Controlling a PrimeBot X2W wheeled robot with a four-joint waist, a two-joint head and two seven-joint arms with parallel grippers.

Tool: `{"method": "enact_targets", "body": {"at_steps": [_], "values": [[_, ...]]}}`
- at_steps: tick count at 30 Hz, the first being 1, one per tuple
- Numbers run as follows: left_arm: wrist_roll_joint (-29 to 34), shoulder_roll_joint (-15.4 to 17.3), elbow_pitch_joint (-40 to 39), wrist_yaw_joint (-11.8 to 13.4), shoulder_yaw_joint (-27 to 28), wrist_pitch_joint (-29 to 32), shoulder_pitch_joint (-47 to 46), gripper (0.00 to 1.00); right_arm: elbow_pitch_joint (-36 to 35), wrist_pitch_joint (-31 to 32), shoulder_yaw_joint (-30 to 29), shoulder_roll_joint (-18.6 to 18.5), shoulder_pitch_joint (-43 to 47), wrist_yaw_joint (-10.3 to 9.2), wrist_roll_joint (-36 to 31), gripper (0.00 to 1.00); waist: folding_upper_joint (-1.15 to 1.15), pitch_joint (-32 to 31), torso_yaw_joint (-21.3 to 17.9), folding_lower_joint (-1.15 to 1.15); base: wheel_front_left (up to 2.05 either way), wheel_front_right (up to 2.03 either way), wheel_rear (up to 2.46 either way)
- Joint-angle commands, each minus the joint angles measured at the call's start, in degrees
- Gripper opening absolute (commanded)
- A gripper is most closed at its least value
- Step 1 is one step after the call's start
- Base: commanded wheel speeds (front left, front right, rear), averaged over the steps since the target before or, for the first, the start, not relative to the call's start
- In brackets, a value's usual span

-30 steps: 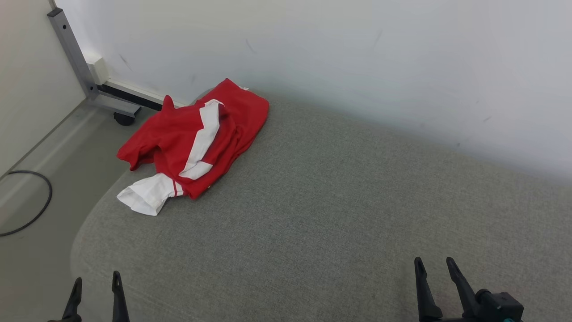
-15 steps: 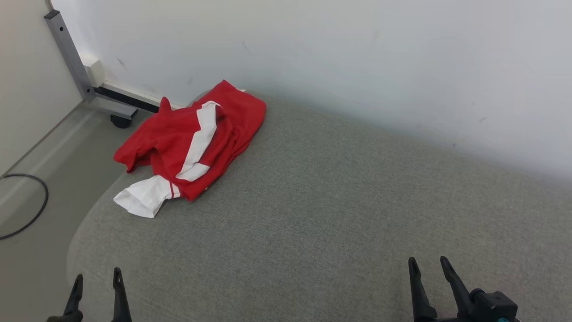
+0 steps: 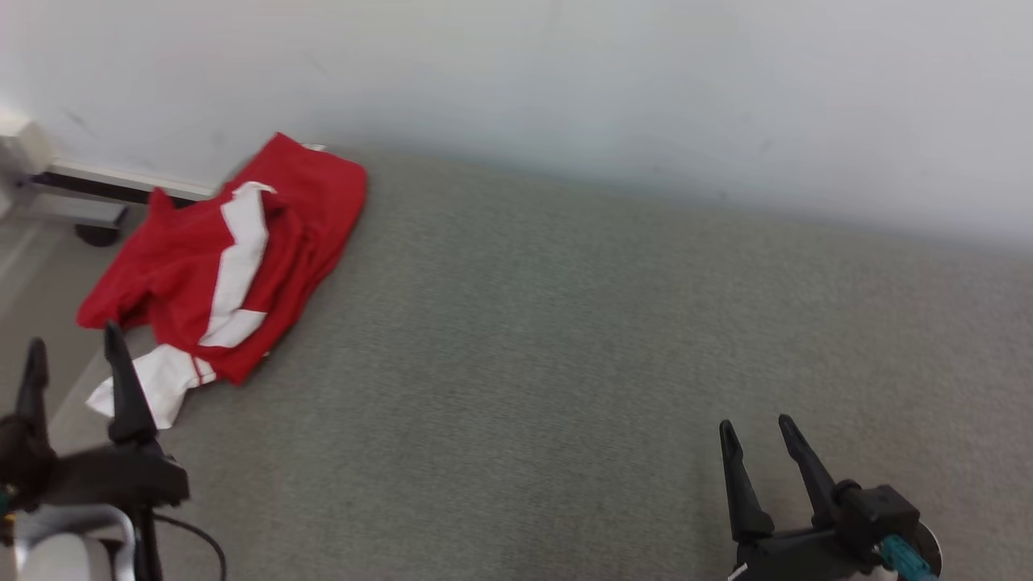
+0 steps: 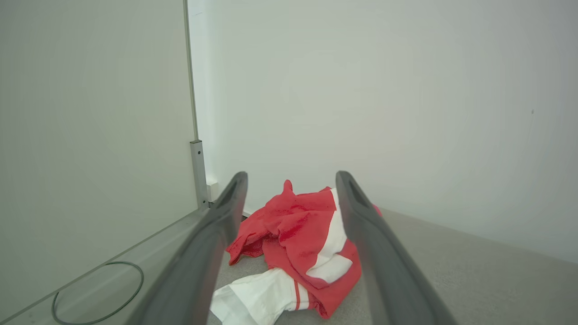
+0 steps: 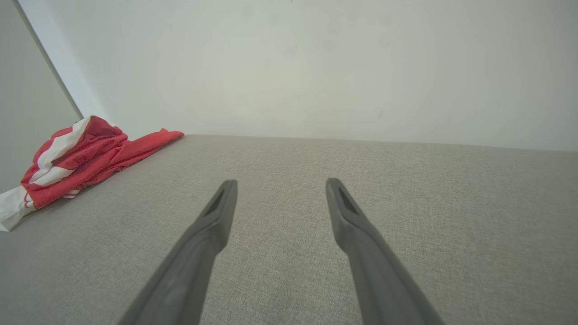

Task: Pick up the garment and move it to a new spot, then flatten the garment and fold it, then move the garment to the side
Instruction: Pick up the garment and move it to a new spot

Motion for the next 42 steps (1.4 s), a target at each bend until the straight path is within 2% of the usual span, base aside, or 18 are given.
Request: {"method": "enact_targets", "body": {"at_steps": [1,6,14,28,34,42], "values": [[-1.10,0.62,0.99,-0.06,0.88,-0.19,-2.54,1.00,-0.29,-0.04,-0.35,-0.08,-1.40,0.19,-0.86,1.00,0.00,5.76,-6.59,0.00,0.00,0.00,0.00],[-2.36,3.37,4.41,-0.33,2.69,-0.19,-8.19,1.00,-0.74,-0.05,-0.65,-0.06,-3.70,0.19,-0.71,1.00,0.00,9.23,-11.21,0.00,0.00,0.00,0.00],[-4.12,9.90,11.14,-0.38,3.99,-0.19,-15.60,1.00,-1.11,-0.05,-0.24,-0.05,-6.20,0.20,0.65,1.00,0.00,12.96,-16.43,0.00,0.00,0.00,0.00],[-7.66,19.60,29.73,-0.24,1.14,2.69,-21.96,1.00,-1.28,-0.05,0.02,-0.04,-8.27,0.20,2.25,1.00,0.00,15.84,-21.37,0.00,0.00,0.00,0.00],[-7.63,21.69,37.01,1.32,1.08,6.38,-23.51,1.00,-1.52,-0.05,-0.24,-0.04,-7.99,0.20,2.66,1.00,0.00,16.18,-22.38,0.00,0.00,0.00,0.00],[-8.39,22.17,44.65,3.91,1.01,12.40,-25.64,1.00,-1.62,-0.05,-0.58,-0.04,-7.98,0.20,2.09,1.00,0.00,16.54,-22.24,0.00,0.00,0.00,0.00]]}}
